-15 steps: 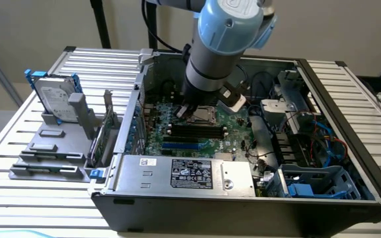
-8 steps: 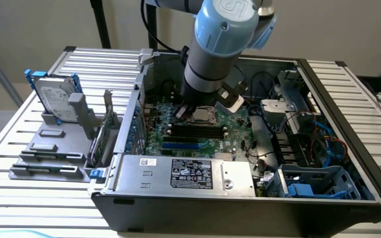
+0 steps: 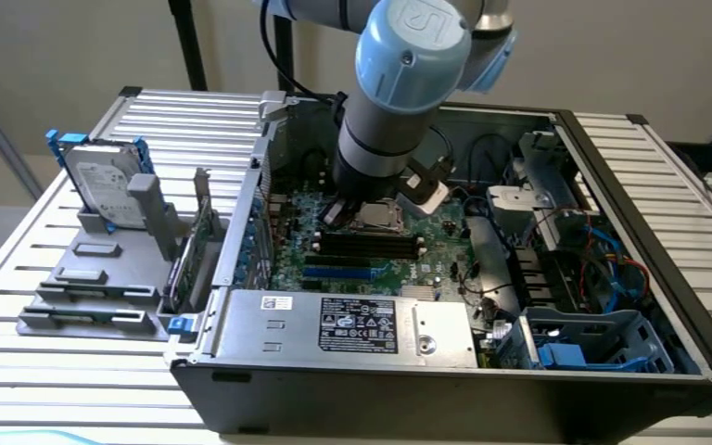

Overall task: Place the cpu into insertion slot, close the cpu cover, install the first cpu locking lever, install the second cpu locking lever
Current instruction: 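Install the second cpu locking lever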

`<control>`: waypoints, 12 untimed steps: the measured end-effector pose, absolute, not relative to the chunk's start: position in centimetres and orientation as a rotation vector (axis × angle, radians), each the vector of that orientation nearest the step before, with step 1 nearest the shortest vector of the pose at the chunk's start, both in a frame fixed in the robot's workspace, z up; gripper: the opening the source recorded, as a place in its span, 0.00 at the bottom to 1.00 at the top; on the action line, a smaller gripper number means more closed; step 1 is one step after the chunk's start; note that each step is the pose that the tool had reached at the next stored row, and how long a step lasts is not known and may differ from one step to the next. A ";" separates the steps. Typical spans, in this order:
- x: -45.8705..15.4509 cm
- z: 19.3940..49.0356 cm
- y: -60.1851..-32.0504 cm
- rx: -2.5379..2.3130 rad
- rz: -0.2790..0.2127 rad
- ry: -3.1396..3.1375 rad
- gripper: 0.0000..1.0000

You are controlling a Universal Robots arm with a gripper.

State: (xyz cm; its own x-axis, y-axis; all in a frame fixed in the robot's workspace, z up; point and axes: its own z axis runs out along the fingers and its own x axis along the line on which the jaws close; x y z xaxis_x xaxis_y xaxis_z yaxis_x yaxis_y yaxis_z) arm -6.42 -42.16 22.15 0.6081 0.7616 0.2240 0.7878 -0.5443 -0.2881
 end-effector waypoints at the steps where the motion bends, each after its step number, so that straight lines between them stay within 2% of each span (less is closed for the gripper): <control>1: -6.5 22.0 -42.1 -2.478 -0.102 -1.245 0.11; 12: -6.7 20.7 -41.5 -2.478 -0.102 -1.245 0.11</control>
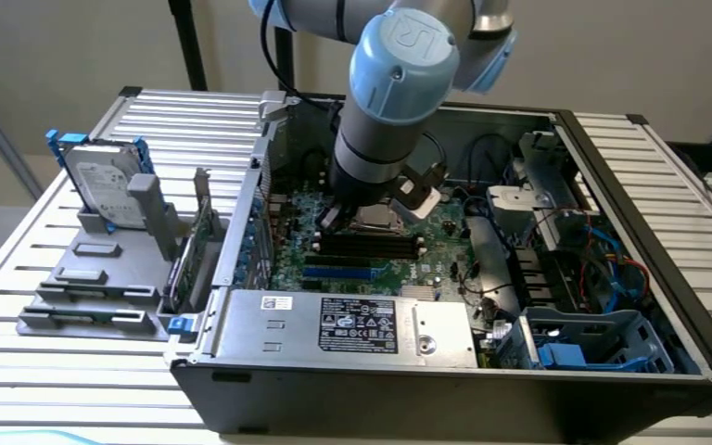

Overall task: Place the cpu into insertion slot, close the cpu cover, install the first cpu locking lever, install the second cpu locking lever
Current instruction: 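Install the second cpu locking lever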

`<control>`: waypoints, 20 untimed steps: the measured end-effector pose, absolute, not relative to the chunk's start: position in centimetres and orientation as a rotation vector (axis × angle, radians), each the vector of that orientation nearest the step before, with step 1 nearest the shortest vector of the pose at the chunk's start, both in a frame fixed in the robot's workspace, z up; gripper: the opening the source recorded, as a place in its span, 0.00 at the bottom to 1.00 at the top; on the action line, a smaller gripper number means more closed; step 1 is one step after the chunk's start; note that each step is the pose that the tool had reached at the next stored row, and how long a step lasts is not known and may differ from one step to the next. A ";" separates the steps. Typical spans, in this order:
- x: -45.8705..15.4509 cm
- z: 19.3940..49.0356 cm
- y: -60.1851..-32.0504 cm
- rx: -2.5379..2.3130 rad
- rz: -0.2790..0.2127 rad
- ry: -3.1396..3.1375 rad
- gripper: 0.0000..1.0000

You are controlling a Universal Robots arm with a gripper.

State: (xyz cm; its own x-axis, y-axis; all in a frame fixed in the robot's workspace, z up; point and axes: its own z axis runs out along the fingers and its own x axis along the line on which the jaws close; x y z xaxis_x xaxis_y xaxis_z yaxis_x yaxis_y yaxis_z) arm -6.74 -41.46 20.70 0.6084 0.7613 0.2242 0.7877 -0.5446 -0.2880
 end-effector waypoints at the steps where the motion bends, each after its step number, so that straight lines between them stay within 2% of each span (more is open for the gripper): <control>1: -6.8 20.6 -41.4 -2.478 -0.102 -1.245 0.11; 20: -6.9 19.0 -40.7 -2.480 -0.102 -1.245 0.11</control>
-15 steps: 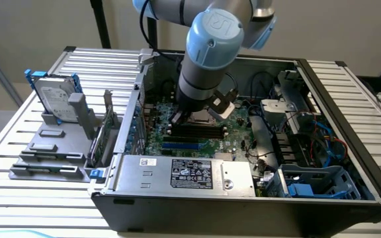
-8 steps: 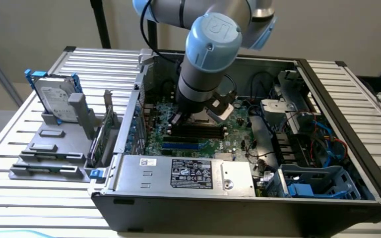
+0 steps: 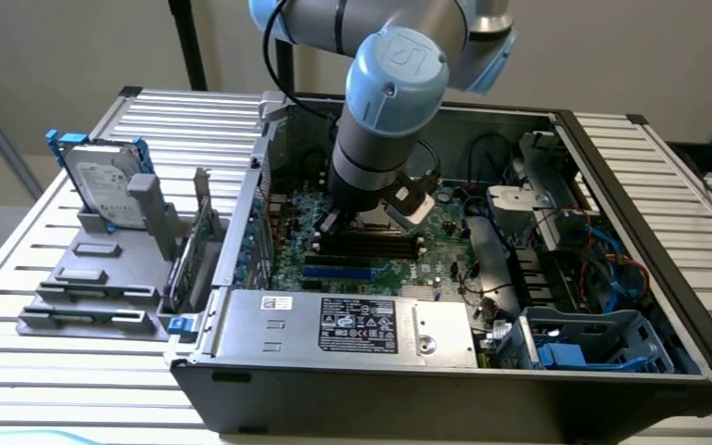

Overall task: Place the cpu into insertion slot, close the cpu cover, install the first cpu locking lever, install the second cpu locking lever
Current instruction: 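Install the second cpu locking lever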

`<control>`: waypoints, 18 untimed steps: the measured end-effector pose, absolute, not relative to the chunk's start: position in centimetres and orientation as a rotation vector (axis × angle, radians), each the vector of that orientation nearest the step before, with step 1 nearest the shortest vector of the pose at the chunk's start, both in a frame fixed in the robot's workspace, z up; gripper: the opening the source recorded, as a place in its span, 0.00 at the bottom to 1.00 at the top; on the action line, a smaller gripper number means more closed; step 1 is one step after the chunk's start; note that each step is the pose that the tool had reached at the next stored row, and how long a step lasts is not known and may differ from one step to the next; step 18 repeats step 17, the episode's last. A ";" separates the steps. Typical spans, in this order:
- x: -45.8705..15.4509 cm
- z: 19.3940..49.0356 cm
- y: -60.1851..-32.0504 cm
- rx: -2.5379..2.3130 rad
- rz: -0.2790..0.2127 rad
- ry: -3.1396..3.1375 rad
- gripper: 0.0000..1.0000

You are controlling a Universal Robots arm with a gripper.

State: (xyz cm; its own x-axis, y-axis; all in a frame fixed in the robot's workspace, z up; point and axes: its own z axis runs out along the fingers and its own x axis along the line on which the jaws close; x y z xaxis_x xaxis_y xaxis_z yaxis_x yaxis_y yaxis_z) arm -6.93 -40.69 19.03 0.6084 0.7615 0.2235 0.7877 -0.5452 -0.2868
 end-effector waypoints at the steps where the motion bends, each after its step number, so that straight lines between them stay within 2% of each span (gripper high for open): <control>1: -6.9 19.0 -40.7 -2.481 -0.102 -1.246 0.11; 18: -7.0 20.1 -40.7 -2.481 -0.101 -1.246 0.11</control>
